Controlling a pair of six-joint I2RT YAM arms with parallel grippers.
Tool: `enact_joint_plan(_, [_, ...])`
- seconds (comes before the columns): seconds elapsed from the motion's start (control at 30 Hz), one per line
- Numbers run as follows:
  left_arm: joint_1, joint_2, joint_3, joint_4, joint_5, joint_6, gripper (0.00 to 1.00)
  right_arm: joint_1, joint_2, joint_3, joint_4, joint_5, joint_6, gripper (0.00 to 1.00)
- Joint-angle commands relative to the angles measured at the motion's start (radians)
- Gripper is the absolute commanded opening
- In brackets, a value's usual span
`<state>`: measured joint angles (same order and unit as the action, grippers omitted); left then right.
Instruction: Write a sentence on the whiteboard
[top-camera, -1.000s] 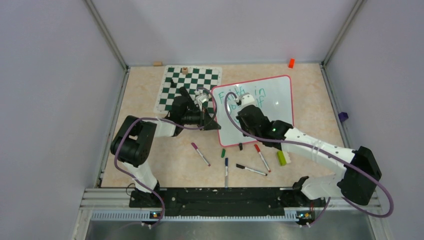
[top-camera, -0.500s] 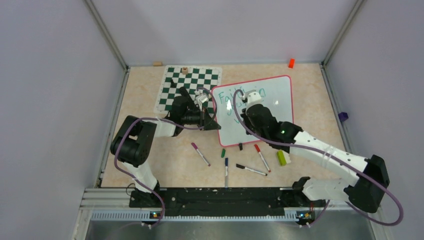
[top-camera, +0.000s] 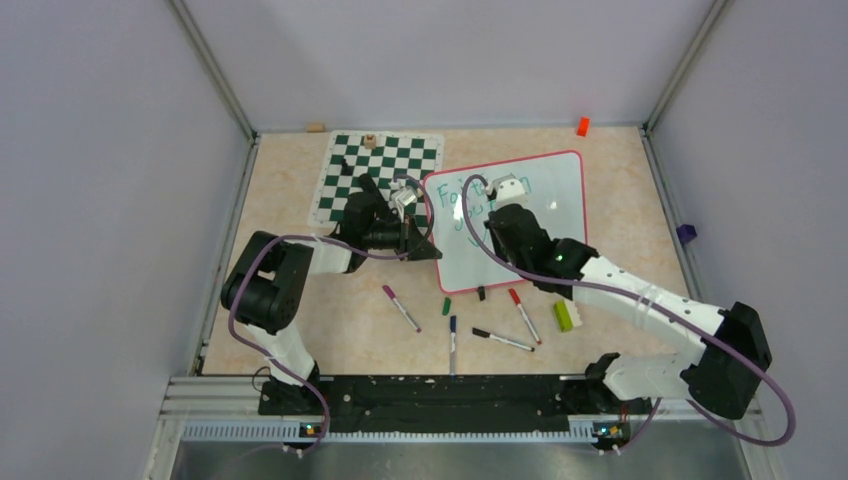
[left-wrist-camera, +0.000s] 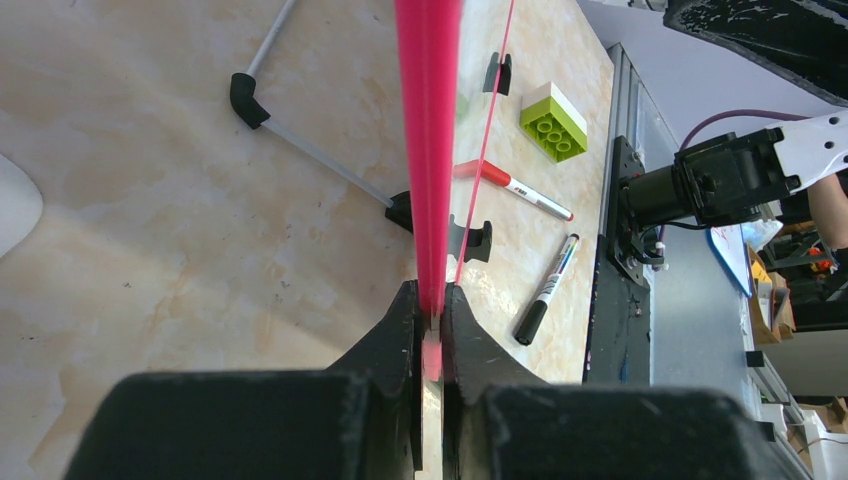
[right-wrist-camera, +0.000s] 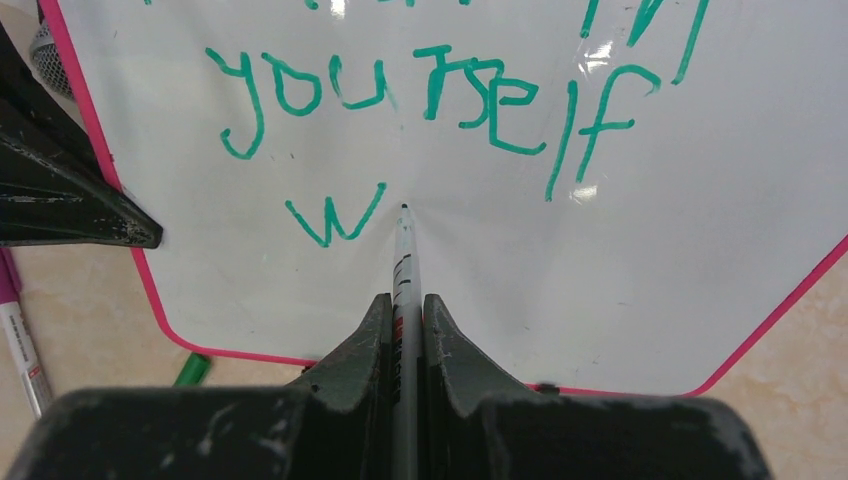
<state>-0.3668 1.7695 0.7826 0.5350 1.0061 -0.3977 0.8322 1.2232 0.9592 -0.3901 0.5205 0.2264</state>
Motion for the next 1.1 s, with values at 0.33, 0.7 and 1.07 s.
enact_joint_plan(0.33, [-0.005, -0.032, -0.013, 0.004, -0.015, 0.014, 0.0, -0.024, 0.0, 0.032, 0.098, 0.062, -0.027, 0.0])
enact_joint_plan(0.7, [-0.006, -0.027, -0.009, 0.002, -0.015, 0.017, 0.0, -0.028, 0.034, 0.035, 0.104, 0.04, -0.027, 0.0])
enact_joint_plan(1.07, [-0.005, -0.025, -0.009, 0.0, -0.016, 0.017, 0.0, -0.04, 0.022, 0.033, 0.092, 0.044, -0.013, 0.0])
